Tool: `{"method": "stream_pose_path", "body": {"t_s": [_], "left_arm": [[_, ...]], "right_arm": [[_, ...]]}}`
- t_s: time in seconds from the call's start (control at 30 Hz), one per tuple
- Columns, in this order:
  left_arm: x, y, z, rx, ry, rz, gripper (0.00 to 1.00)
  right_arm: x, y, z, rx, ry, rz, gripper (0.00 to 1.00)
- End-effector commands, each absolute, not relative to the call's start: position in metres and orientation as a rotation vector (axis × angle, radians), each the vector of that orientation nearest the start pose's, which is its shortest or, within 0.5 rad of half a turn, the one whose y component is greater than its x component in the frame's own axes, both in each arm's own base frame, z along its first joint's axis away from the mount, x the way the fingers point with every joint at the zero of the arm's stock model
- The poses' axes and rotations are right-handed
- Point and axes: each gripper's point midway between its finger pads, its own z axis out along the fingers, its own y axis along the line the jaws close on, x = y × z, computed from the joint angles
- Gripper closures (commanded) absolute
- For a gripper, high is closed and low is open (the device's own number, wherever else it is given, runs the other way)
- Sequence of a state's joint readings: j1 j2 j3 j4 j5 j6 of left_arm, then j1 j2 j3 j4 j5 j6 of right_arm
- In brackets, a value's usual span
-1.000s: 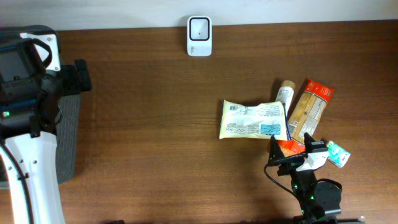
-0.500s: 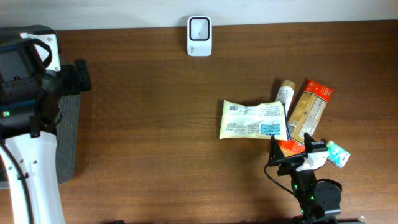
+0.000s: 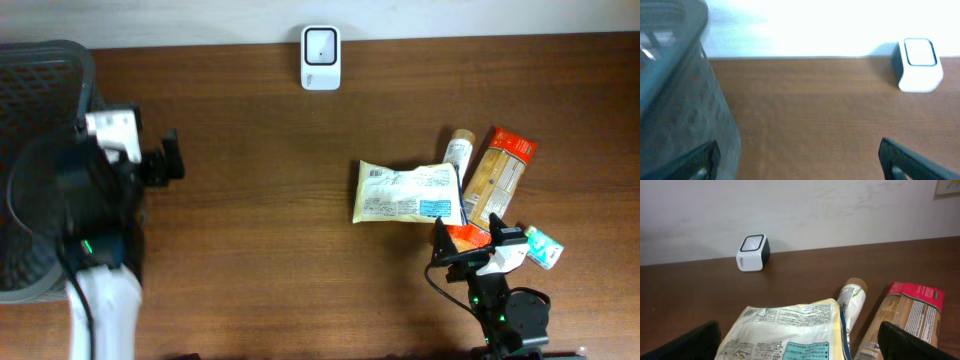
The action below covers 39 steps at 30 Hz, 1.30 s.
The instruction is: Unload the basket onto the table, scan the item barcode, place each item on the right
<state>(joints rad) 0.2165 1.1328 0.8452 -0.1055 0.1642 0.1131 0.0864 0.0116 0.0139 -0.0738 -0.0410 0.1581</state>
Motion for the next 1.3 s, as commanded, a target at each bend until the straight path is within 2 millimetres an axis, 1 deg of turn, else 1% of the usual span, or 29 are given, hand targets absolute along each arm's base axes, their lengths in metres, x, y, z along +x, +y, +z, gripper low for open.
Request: {"method": "stream_pose_path", "body": {"t_s": [0.0, 0.03, 0.1, 0.13, 0.17, 0.2, 0.23, 0.33, 0.37, 0.4, 0.43, 0.5, 1.27], "left_arm": [[0.34, 0.041, 0.225, 0.048, 1.839, 0.059, 0.01], [0.33, 0.039, 0.214, 0.051, 1.815, 0.065, 0.01], [0.303, 0.033, 0.193, 0.071, 1.749, 0.09, 0.01], [0.294, 0.032, 0.186, 0.07, 1.728, 0.098, 0.01], [0.279, 0.028, 0.172, 0.089, 1.696, 0.113, 0.01], [0.271, 0.024, 0.165, 0.101, 1.664, 0.117, 0.01], [0.267, 0.021, 0.162, 0.11, 1.646, 0.121, 0.01], [0.259, 0.011, 0.154, 0.212, 1.66, 0.195, 0.01], [0.255, 0.007, 0.146, 0.252, 1.688, 0.212, 0.01], [0.25, 0.004, 0.133, 0.272, 1.738, 0.207, 0.01], [0.248, 0.004, 0.144, 0.26, 1.688, 0.21, 0.01], [0.246, 0.003, 0.158, 0.255, 1.629, 0.219, 0.01], [0.246, 0.003, 0.159, 0.255, 1.625, 0.219, 0.01]], "right_arm": [[0.244, 0.028, 0.157, 0.036, 1.649, 0.223, 0.01], [0.244, 0.028, 0.157, 0.036, 1.649, 0.223, 0.01], [0.244, 0.028, 0.157, 0.036, 1.649, 0.223, 0.01], [0.244, 0.028, 0.157, 0.036, 1.649, 0.223, 0.01], [0.244, 0.028, 0.157, 0.036, 1.649, 0.223, 0.01], [0.244, 0.028, 0.157, 0.036, 1.649, 0.223, 0.01], [0.244, 0.028, 0.157, 0.036, 1.649, 0.223, 0.01], [0.244, 0.028, 0.157, 0.036, 1.649, 0.223, 0.01], [0.244, 0.028, 0.157, 0.036, 1.649, 0.223, 0.01], [0.244, 0.028, 0.157, 0.036, 1.649, 0.223, 0.01], [0.244, 0.028, 0.157, 0.036, 1.649, 0.223, 0.01], [0.244, 0.028, 0.157, 0.036, 1.649, 0.223, 0.01], [0.244, 0.028, 0.157, 0.036, 1.649, 0.223, 0.01]]}}
